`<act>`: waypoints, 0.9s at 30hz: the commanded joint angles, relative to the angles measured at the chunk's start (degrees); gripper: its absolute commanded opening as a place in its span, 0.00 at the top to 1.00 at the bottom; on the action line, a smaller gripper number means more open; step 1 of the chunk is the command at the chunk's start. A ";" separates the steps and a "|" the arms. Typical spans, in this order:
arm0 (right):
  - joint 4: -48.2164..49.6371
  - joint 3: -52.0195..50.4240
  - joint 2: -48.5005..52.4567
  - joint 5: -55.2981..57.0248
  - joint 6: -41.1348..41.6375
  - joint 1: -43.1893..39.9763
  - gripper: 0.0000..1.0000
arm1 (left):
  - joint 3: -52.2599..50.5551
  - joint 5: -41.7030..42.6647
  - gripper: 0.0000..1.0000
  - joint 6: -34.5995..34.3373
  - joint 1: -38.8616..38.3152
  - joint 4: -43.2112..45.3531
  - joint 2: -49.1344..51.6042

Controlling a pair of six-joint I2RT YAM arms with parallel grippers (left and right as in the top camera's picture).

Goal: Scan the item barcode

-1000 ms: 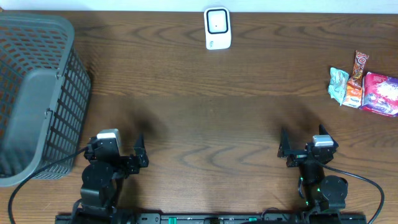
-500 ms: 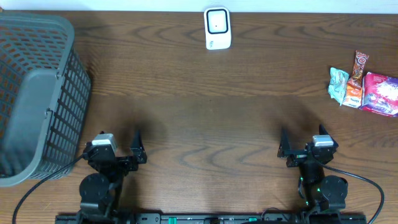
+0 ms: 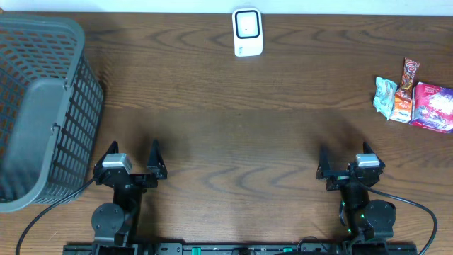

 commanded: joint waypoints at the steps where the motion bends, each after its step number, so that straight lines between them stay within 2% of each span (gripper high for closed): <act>1: -0.22 -0.04 -0.37 -0.31 -0.44 -0.09 0.01 | -2.47 0.74 0.02 0.48 0.31 3.74 -0.52; 5: -0.22 -0.04 -0.37 -0.28 -0.44 -0.09 0.01 | -5.05 0.79 0.02 0.24 0.31 8.07 -0.52; 14: -0.22 -0.04 -0.37 -0.28 -0.44 -0.09 0.01 | -4.96 0.72 0.02 0.28 2.25 7.43 -0.52; 22: -0.22 -0.04 -0.37 -0.28 -0.44 -0.09 0.01 | -4.96 0.50 0.02 0.28 2.62 -3.69 -0.52; 27: -0.22 -0.04 -0.37 -0.28 -0.44 -0.09 0.01 | -4.96 0.55 0.02 0.31 2.60 -3.39 -0.52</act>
